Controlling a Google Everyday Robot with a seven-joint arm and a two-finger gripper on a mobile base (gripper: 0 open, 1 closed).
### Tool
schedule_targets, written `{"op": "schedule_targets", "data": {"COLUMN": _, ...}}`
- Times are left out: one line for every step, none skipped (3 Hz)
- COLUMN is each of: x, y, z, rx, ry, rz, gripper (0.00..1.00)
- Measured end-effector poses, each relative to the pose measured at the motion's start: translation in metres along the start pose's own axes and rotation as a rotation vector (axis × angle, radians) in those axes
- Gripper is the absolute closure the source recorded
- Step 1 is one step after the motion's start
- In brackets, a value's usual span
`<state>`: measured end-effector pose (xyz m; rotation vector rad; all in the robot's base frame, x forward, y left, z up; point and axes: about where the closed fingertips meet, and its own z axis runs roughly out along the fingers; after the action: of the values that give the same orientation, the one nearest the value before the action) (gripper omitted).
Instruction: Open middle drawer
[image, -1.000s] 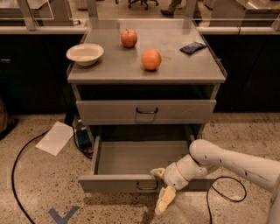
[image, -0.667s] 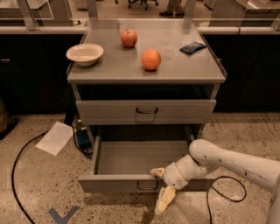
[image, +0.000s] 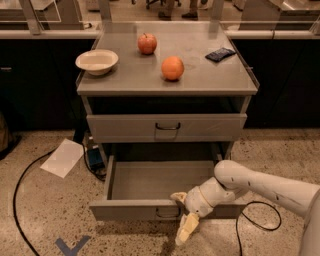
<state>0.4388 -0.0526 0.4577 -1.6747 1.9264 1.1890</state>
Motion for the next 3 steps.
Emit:
{"op": "schedule_targets", "data": {"x": 0.003, "y": 0.018, "z": -0.002, "rx": -0.028, "ry": 0.007, "rz": -0.005, "gripper": 0.00}}
{"op": "schedule_targets", "data": {"x": 0.005, "y": 0.062, "z": -0.003, "rx": -0.070, "ry": -0.005, "rz": -0.019, "gripper": 0.00}}
{"op": "schedule_targets", "data": {"x": 0.005, "y": 0.062, "z": -0.003, "rx": -0.070, "ry": -0.005, "rz": -0.019, "gripper": 0.00}}
